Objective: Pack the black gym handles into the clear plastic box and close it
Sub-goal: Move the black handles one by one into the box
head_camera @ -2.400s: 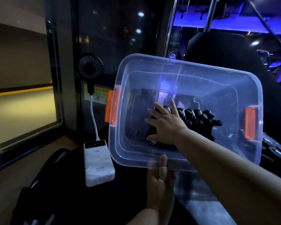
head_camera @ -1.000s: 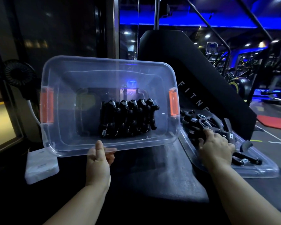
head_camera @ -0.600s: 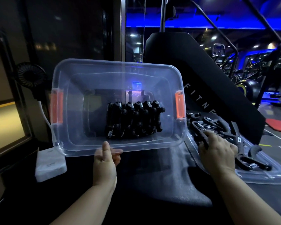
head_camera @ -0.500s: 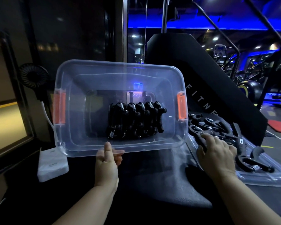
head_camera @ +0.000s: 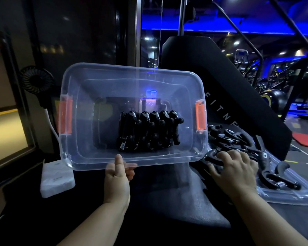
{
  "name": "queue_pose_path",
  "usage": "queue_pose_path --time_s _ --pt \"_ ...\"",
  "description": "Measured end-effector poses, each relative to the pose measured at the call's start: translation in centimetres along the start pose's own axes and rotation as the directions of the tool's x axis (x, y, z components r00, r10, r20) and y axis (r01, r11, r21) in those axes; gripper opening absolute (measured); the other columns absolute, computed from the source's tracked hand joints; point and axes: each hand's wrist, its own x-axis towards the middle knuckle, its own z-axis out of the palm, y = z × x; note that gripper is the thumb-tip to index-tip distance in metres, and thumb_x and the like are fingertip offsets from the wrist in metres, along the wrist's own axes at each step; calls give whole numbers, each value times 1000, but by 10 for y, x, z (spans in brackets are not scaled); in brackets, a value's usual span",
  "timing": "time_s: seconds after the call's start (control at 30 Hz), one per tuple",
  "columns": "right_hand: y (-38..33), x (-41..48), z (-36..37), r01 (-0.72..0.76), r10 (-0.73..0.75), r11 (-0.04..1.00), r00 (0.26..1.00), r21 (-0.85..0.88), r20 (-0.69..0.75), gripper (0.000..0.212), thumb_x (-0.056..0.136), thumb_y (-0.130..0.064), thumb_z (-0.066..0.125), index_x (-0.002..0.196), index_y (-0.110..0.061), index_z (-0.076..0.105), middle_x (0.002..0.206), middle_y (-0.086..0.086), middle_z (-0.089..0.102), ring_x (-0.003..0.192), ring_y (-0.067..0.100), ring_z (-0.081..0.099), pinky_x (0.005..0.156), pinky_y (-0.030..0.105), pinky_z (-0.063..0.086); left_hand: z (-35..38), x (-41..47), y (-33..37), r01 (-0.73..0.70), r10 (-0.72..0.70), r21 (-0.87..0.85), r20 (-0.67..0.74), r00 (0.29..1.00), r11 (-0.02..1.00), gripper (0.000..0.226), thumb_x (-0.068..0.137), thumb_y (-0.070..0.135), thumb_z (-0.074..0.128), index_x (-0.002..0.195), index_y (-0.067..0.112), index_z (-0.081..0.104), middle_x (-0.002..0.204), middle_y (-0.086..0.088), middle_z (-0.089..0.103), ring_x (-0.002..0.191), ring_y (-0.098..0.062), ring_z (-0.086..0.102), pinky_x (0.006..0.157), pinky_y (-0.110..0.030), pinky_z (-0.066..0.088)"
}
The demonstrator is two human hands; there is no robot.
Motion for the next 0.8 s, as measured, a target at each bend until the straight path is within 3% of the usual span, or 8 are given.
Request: queue_pose_path --time_s 0.13,0.23,0.4,0.63,0.8 --pt "-3 0 -2 -17 10 999 987 47 163 48 88 -60 43 129 -35 50 135 -7 51 132 16 35 104 42 22 -1 3 -2 7 -7 1 0 1000 1000 46 97 44 38 100 1 54 69 -2 69 62 -11 55 69 -28 45" --pt "-6 0 -3 -3 -8 999 976 47 216 46 91 -56 36 133 -38 42 136 -9 50 131 16 34 101 40 22 -2 5 -4 7 -7 17 -1 1000 1000 53 97 45 38 107 -5 54 67 -1 70 59 -8 55 67 -26 45" --pt "-11 -2 -6 -28 7 998 944 60 329 53 82 -56 47 131 -40 38 122 3 51 124 25 32 103 37 29 -2 4 -3 6 -6 33 -3 1000 999 54 97 45 37 110 -5 53 72 -5 70 59 -9 56 65 -25 44" --pt "-5 2 -12 -183 187 982 935 -41 302 84 65 -74 54 137 -34 37 115 4 60 112 26 52 93 40 34 0 4 -2 2 -2 11 -2 1000 1000 46 98 44 38 103 1 54 69 -3 70 61 -11 54 66 -27 43" --pt "2 -2 -16 -319 252 923 924 216 286 121 54 -75 68 151 -30 11 124 10 59 113 31 56 89 37 46 -2 4 -3 2 -2 23 0 1000 1000 49 98 44 37 106 -1 54 67 0 70 62 -11 54 67 -27 44"
